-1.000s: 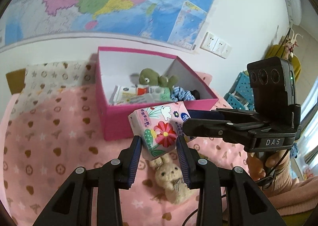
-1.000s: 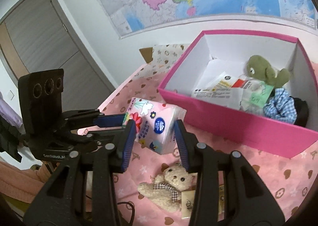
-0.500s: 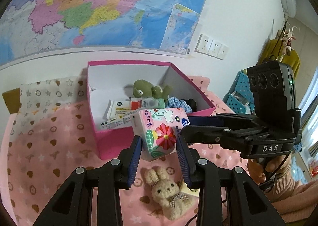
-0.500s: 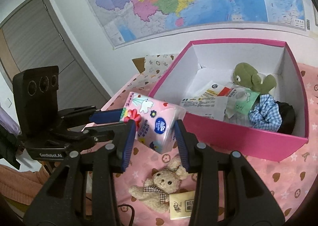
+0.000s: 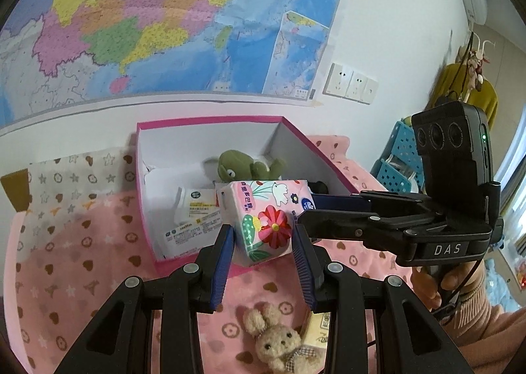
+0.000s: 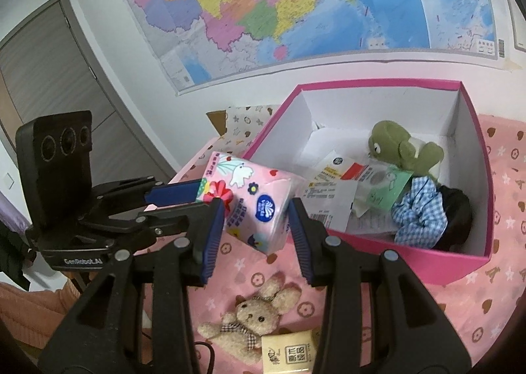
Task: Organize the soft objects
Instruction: 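Carry the floral tissue pack into the pink box and open the right gripper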
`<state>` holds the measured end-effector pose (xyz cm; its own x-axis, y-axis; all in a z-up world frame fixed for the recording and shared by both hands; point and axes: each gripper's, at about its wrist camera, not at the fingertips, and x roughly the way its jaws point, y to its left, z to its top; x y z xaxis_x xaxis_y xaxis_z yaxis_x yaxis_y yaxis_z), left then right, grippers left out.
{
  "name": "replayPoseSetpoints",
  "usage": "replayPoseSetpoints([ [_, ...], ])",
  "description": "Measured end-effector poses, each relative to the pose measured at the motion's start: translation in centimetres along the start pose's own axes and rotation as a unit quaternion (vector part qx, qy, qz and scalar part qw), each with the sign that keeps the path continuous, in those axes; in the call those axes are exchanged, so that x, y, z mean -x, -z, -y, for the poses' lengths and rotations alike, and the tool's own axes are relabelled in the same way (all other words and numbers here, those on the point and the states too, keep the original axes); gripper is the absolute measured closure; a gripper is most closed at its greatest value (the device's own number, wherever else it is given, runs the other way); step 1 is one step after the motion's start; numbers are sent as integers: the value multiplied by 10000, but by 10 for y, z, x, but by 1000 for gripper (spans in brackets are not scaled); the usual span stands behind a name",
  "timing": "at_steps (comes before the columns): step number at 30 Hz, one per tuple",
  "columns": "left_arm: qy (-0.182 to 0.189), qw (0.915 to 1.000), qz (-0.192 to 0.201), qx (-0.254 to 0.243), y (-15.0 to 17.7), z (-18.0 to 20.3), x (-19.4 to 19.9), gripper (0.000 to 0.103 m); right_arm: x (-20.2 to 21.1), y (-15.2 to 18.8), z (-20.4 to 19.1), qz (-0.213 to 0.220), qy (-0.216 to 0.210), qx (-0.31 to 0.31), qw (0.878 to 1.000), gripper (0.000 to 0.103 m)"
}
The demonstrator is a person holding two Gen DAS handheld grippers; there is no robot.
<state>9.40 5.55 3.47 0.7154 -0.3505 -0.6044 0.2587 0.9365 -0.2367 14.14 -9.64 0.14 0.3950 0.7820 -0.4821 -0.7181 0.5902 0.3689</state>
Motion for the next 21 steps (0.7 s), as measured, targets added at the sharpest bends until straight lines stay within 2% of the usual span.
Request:
replayPoseSetpoints([
  [14, -183, 9997, -16, 170, -12, -19, -19, 68, -18, -19, 13, -20, 51, -125, 9999, 60],
  [21, -288, 9988, -161, 374, -11, -36, -34, 68, -40, -26, 24, -212, 14, -272, 9994, 60],
])
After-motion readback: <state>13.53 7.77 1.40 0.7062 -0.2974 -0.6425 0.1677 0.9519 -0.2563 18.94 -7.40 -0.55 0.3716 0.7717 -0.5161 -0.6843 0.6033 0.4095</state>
